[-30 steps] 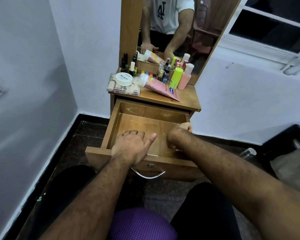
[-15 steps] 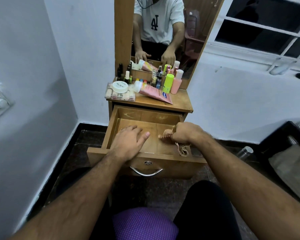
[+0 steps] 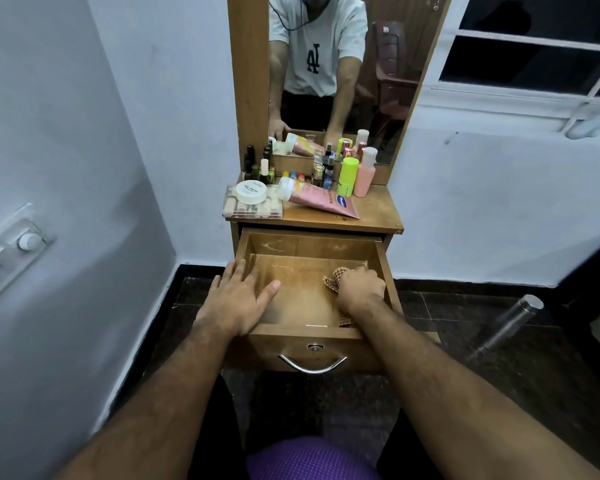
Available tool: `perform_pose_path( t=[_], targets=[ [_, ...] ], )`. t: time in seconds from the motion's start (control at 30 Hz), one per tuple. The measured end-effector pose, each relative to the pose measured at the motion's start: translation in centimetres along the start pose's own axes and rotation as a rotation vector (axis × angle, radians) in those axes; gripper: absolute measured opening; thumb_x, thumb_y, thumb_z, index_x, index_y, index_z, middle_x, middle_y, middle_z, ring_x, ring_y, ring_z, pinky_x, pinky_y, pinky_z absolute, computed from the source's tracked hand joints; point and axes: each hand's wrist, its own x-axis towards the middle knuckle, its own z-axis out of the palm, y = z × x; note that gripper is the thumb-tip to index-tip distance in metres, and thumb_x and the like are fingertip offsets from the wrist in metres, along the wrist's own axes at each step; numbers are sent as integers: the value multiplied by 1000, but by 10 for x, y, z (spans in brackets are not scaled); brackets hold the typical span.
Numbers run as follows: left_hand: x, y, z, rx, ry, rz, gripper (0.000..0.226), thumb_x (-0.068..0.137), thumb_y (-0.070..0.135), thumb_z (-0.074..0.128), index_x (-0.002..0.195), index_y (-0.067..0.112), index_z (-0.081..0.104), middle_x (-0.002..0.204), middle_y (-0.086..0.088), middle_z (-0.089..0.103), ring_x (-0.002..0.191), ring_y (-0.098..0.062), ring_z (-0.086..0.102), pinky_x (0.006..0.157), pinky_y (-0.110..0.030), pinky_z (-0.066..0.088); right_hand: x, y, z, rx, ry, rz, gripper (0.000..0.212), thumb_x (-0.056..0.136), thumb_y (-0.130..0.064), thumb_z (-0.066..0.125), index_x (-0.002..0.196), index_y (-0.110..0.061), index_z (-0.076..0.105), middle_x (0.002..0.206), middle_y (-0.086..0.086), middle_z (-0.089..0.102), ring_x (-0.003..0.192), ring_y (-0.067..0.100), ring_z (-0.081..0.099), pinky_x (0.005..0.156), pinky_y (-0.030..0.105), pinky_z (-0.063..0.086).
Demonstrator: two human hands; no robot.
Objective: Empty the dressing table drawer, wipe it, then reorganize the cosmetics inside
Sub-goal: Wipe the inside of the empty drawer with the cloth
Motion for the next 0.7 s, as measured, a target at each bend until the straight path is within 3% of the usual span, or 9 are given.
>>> perform_pose_path(
  t=[0.13,0.27,0.47,0.6,0.7],
  targets=[
    [0,-1,1,-3,-5,-7,87,90,75,6,157,23,17,166,-4,1,152,-16,-9,123,-43,1,8,-3,-1,129,12,29,15,94,-15,57,102,-20,69,107,3,70,98,24,67,79,35,58],
    [0,0,1,-16,-2,-11,88,88,77,6,158,23,16,166,-4,0,152,-16,-8,122,-41,2,14,3,-10,386,93,205,10,90,-22,64,94,-16,71,98,4,71,92,24,67,78,33,58],
    [-2,0,1,-38,-14,-29,92,86,79,6,158,24,14,165,-6,-5,152,-18,-7,122,-37,1,30,13,-27,605,154,419,17,91,-18,66,103,-6,70,104,11,69,98,28,65,76,34,55],
    [-1,0,1,-42,-18,-19,87,89,76,7,158,23,13,165,-8,-7,152,-18,-8,121,-36,-2,42,8,-31,670,126,445,21,91,-14,63,108,-4,69,111,14,69,102,31,65,82,37,56],
    [-2,-1,1,-50,-26,-11,82,92,72,7,158,23,11,165,-8,-8,152,-17,-10,121,-35,-4,48,1,-30,680,62,363,28,95,-11,54,119,-1,64,121,18,64,113,35,61,91,40,50]
  ],
)
